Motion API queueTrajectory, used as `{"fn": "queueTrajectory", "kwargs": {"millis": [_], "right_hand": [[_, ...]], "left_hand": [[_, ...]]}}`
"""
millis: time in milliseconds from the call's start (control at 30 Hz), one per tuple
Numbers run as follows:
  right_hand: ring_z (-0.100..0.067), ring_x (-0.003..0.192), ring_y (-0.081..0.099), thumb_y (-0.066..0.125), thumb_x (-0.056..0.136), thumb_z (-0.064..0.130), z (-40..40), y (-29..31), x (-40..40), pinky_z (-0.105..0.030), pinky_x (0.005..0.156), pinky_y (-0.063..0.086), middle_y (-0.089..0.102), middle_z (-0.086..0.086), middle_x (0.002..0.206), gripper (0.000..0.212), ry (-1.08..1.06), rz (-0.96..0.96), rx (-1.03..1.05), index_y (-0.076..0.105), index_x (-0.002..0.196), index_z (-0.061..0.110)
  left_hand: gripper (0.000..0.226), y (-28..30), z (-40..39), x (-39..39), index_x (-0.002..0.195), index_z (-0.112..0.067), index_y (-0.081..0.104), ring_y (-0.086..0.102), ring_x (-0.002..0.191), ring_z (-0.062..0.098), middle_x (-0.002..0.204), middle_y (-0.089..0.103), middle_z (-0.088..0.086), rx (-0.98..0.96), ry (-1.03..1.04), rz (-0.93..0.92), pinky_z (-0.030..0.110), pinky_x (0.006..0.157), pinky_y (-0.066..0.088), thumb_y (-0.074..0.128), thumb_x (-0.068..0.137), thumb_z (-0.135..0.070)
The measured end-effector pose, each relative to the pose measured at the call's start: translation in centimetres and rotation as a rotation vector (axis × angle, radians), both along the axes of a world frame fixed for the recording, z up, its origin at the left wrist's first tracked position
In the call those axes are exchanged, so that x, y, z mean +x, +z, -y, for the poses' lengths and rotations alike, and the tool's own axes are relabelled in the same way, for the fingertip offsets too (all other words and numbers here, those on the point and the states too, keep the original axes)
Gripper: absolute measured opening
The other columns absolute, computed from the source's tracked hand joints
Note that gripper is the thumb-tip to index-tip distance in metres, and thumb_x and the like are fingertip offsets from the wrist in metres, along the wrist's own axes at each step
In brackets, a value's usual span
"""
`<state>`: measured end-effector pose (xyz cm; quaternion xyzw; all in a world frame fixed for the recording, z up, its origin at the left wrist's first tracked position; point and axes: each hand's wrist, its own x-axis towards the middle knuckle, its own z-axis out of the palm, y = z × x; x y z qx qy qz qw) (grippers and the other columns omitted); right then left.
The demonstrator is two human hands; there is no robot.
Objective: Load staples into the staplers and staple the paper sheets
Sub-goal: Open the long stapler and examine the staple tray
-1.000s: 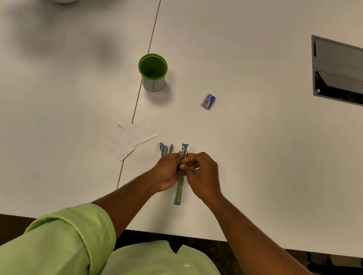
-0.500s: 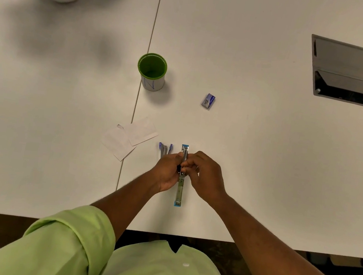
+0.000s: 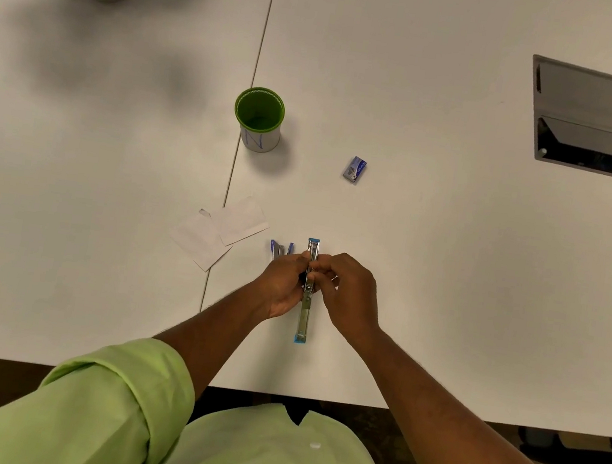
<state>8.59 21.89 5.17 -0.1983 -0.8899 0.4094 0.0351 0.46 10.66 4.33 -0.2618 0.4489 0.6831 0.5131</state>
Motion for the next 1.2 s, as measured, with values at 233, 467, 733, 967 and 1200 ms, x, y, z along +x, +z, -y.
{"fn": "queueTrajectory", "kwargs": {"millis": [233, 467, 733, 967, 1200], "right_hand": [[-0.006, 0.076, 0.066, 0.078, 0.082, 0.005, 0.3, 0.8, -0.1, -0.018, 0.075, 0.051, 0.075, 0.003, 0.091, 0.017, 0.035, -0.036, 0.0, 0.078, 0.094, 0.016], [-0.018, 0.078, 0.062, 0.078, 0.079, 0.006, 0.9, 1.0, 1.7, -0.037, 0.071, 0.056, 0.065, 0.0, 0.089, 0.01, 0.211, -0.06, 0.051, 0.072, 0.085, 0.013], [-0.005, 0.075, 0.069, 0.067, 0.088, 0.02, 0.3, 0.7, 0.5, -0.022, 0.069, 0.056, 0.071, 0.016, 0.084, 0.006, -0.049, -0.061, -0.13, 0.069, 0.09, 0.025], [-0.014, 0.083, 0.063, 0.059, 0.098, 0.02, -0.8, 0.2, -0.6, -0.032, 0.069, 0.054, 0.063, 0.005, 0.094, 0.025, 0.027, 0.03, 0.2, 0.073, 0.119, 0.023], [-0.016, 0.088, 0.056, 0.055, 0.099, 0.026, -0.2, 1.0, -0.2, -0.035, 0.068, 0.052, 0.058, 0.003, 0.098, 0.037, 0.095, 0.087, 0.282, 0.063, 0.135, 0.03]], "left_hand": [[0.039, -0.4, 0.0, -0.2, 0.094, -0.008, 0.068, 0.07, 0.061, 0.012, 0.075, 0.073, 0.006, -0.026, -0.015, -0.022, 0.024, 0.056, 0.056, 0.035, 0.11, -0.019], [0.04, -1.6, 0.3, -0.9, 0.105, -0.005, 0.072, 0.051, 0.078, 0.018, 0.087, 0.054, 0.008, -0.016, -0.041, -0.046, 0.034, 0.081, 0.047, 0.033, 0.11, -0.017], [0.038, -1.1, 0.1, -0.2, 0.101, -0.002, 0.071, 0.068, 0.094, 0.03, 0.102, 0.07, 0.018, 0.017, -0.051, -0.014, 0.041, 0.093, 0.057, 0.038, 0.109, -0.018], [0.034, -0.7, 0.0, 0.0, 0.103, -0.002, 0.065, 0.058, 0.063, 0.014, 0.08, 0.067, 0.008, 0.033, 0.032, 0.058, 0.026, 0.063, 0.054, 0.035, 0.11, -0.016], [0.029, -0.7, -0.1, 0.0, 0.107, -0.005, 0.067, 0.063, 0.08, 0.019, 0.088, 0.067, 0.01, 0.031, 0.025, 0.04, 0.031, 0.075, 0.056, 0.041, 0.108, -0.016]]}}
